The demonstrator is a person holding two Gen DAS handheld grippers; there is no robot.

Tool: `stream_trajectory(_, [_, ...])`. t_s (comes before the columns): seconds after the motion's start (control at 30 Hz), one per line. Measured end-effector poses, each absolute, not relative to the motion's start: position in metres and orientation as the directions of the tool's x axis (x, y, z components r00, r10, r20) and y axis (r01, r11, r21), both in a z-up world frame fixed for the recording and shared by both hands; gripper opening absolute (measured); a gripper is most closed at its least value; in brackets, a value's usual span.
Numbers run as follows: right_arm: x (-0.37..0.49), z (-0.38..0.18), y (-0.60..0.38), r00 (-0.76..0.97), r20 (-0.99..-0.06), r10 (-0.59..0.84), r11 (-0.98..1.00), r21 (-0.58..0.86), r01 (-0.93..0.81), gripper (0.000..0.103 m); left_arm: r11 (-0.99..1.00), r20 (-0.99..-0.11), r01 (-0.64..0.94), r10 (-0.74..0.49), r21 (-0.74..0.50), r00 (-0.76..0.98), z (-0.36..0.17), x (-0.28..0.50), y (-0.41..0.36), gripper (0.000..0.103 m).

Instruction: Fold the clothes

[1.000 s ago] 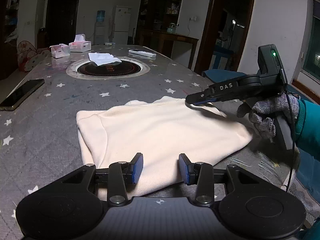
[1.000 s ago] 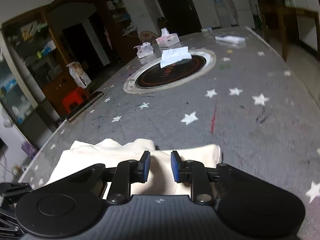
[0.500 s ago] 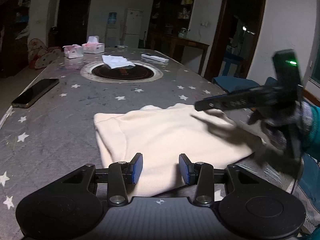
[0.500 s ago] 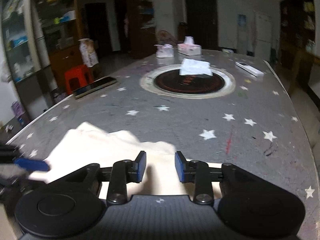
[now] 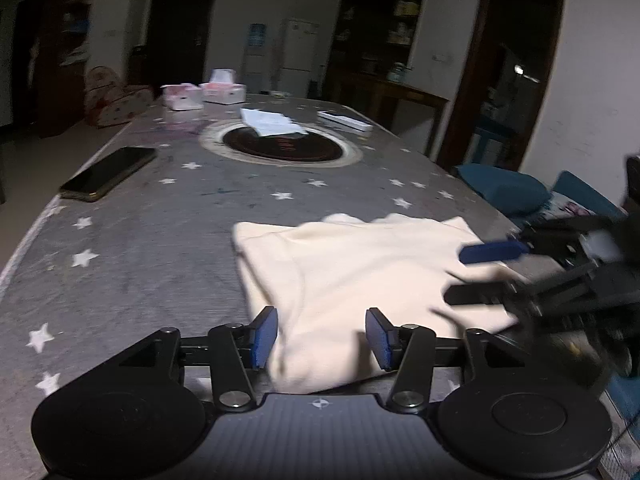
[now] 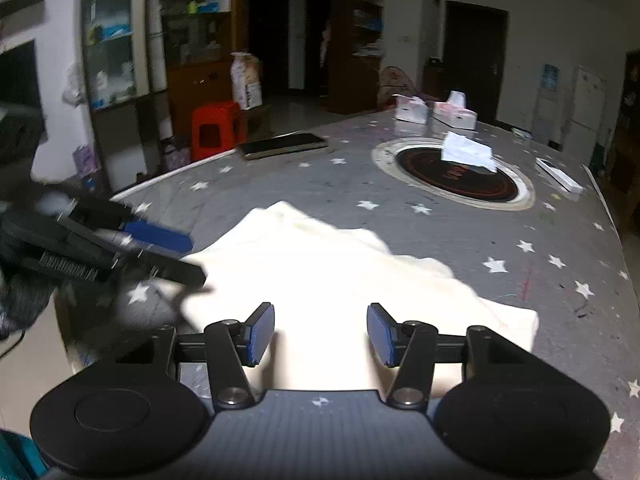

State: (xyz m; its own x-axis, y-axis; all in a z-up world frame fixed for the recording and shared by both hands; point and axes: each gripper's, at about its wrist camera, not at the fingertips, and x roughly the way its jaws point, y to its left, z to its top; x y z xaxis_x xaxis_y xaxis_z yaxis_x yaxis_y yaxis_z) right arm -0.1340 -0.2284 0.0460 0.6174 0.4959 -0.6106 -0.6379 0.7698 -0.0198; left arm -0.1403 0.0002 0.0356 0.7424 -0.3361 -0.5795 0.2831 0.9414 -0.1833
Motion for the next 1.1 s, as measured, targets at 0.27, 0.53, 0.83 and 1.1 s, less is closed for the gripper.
stream_trajectory(0.27, [-0.156, 0.041, -0.196, 0.583, -0.624, 0.520, 0.699, -0.082, -0.711, 0.053, 0.960, -0.581, 0.209, -0.279, -0.187, 0.765, 0.043, -0.135, 0.019, 0.068])
stream_trajectory(0.53, [-0.173, 0.038, -0.159, 0.570, -0.620, 0.539, 0.609, -0.181, -0.772, 0.053, 0.967, -0.606, 0.127, -0.238, -0.220, 0.759, 0.046, -0.119, 0.031, 0.084])
stream_trajectory(0.83, [-0.181, 0.028, -0.120, 0.568, -0.625, 0.535, 0.534, -0.271, -0.801, 0.045, 0.942, -0.635, 0.045, -0.260, -0.333, 0.727, 0.043, -0.106, 0.044, 0.085])
stream_trajectory(1.1, [-0.182, 0.021, -0.108, 0.594, -0.622, 0.509, 0.526, -0.321, -0.788, 0.022, 0.906, -0.639, 0.022, -0.314, -0.422, 0.702, 0.039, -0.102, 0.048, 0.085])
